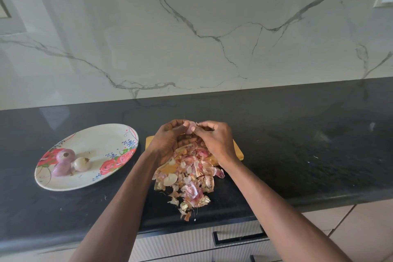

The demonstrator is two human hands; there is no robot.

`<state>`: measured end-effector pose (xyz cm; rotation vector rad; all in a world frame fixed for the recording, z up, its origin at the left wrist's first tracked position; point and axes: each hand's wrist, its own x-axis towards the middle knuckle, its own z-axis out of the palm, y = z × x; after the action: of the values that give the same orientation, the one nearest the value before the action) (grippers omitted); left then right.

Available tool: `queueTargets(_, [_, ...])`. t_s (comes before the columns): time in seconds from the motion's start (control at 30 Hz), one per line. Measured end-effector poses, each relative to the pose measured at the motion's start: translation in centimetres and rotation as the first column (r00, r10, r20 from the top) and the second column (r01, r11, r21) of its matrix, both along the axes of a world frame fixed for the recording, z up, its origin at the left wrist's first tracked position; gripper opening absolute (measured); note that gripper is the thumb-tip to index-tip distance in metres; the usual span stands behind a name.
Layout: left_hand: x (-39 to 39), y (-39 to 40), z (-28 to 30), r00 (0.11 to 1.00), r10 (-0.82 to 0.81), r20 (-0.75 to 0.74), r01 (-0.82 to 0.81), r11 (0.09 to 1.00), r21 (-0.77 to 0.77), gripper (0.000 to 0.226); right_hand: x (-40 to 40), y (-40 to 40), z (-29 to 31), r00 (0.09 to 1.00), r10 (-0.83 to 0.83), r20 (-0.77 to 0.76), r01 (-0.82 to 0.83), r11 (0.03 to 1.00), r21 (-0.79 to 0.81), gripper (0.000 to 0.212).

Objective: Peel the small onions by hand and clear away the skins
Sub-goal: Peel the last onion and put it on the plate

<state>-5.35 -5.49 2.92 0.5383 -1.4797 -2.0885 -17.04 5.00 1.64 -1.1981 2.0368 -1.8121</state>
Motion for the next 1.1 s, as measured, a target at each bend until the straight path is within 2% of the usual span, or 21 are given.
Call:
queueTargets(0.13, [0.1,0.6,0.0,0.993,0.074,0.091,-0.053,0.975,-0.214,0.028,-0.1,0.3,0.0,0.999,-0.006,0.033,0.008,0.999,-0.031,0.021])
queueTargets(0.2, [0.3,0.9,0.3,0.993,0.086,0.081,-0.061,0.961,-0.268,0.036,0.1,0.3,0.1,0.999,-0.022,0.045,0.023,0.999,-0.036,0.015])
queueTargets(0.33, [0.2,1.1,0.3,0.988,0.142,0.065,-0.116,0.944,-0.309,0.032,0.5,0.1,-0.3,0.998,-0.053,-0.016,0.052,0.998,-0.045,0.007])
queueTargets(0.53, [0.0,1.3,0.3,0.987,0.141,0.081,-0.111,0.946,-0.305,0.022,0.9,0.0,-0.4,0.994,-0.094,-0.059,0.088,0.991,-0.096,0.017])
queueTargets(0.6, [0.0,1.2,0.3,0.991,0.103,0.09,-0.076,0.961,-0.266,0.024,0.8,0.1,-0.1,0.997,-0.083,0.009,0.083,0.994,-0.075,0.017])
queueTargets(0.67, [0.0,1.0,0.3,0.993,0.082,0.084,-0.062,0.974,-0.217,0.024,0.5,0.0,0.2,0.983,-0.072,0.169,0.083,0.995,-0.062,0.015])
queueTargets(0.73, [0.1,0.7,0.5,0.994,0.092,0.058,-0.081,0.983,-0.168,0.019,0.2,0.0,0.4,0.924,-0.035,0.38,0.069,0.995,-0.075,0.013])
queueTargets(0.8, [0.3,0.4,0.5,0.996,0.087,0.031,-0.082,0.985,-0.15,0.018,0.0,0.0,0.7,0.862,0.0,0.507,0.045,0.996,-0.077,0.012])
queueTargets(0.93, [0.3,0.6,0.5,0.995,0.063,0.074,-0.047,0.978,-0.203,0.022,0.2,0.2,1.0,0.849,0.019,0.527,0.035,0.995,-0.092,0.01])
queueTargets(1.03, [0.2,0.8,0.7,0.994,0.08,0.072,-0.067,0.983,-0.171,0.032,0.2,0.2,1.0,0.85,0.007,0.527,0.051,0.994,-0.096,0.011])
queueTargets(1.1, [0.3,0.7,0.9,0.993,0.076,0.094,-0.055,0.976,-0.211,0.039,0.1,0.2,1.0,0.841,0.029,0.54,0.037,0.993,-0.111,0.015])
